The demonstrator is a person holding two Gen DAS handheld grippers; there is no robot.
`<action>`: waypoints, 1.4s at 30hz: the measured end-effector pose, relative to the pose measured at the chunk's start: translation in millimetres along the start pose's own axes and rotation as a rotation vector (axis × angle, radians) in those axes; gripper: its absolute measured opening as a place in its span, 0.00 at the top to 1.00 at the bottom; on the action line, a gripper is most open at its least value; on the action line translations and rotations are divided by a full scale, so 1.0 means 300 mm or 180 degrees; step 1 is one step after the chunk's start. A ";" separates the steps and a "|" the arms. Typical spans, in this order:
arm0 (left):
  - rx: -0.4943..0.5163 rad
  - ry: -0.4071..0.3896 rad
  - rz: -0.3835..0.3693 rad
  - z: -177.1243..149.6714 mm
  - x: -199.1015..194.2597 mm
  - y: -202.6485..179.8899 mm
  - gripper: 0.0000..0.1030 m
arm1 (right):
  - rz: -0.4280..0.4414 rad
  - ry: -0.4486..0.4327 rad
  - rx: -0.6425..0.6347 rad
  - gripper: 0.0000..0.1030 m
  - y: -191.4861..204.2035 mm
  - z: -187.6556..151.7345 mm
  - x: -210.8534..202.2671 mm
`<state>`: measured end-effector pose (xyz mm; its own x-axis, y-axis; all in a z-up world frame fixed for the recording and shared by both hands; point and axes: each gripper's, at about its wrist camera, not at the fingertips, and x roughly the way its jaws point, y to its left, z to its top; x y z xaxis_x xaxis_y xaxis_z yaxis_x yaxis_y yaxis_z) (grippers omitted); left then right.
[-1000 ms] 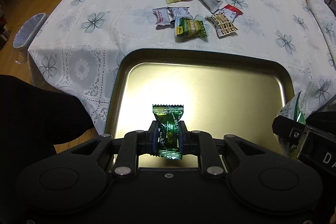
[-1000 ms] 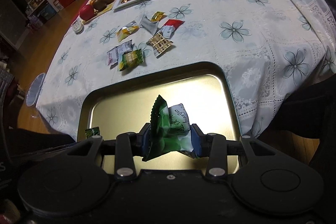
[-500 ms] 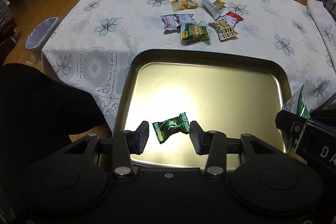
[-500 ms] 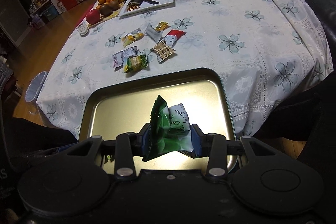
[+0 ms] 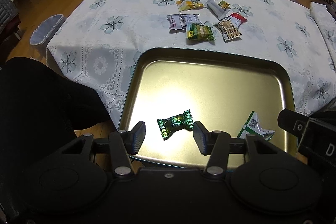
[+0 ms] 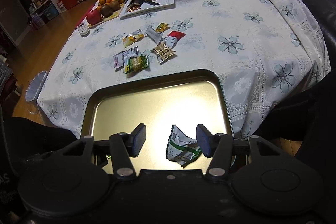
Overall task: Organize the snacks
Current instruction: 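Open both grippers and withdraw them from the snacks on the tray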
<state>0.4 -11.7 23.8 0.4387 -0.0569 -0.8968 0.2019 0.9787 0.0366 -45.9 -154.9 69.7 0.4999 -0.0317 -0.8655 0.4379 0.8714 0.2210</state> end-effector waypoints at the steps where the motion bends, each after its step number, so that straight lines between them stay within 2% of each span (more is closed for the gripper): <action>1: 0.0003 0.0002 -0.0001 0.000 0.000 0.000 0.45 | 0.0010 0.0012 -0.0003 0.46 -0.001 0.000 -0.001; 14: 0.0021 0.0063 -0.0012 -0.009 0.008 0.004 0.44 | -0.0018 0.0157 0.0003 0.43 -0.008 -0.002 0.012; 30: 0.0049 0.0191 -0.0015 -0.024 0.033 0.003 0.44 | -0.0122 0.0472 0.0033 0.43 -0.022 0.000 0.071; 42: 0.0033 0.0279 -0.0019 -0.027 0.054 0.013 0.43 | -0.0227 0.0616 -0.0087 0.21 -0.015 -0.006 0.113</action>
<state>1.3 -7.1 5.8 0.3592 -0.0448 -0.9322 0.2135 0.9763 0.0354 -32.3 -159.1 38.6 0.3143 -0.0016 -0.9493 0.4453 0.8834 0.1460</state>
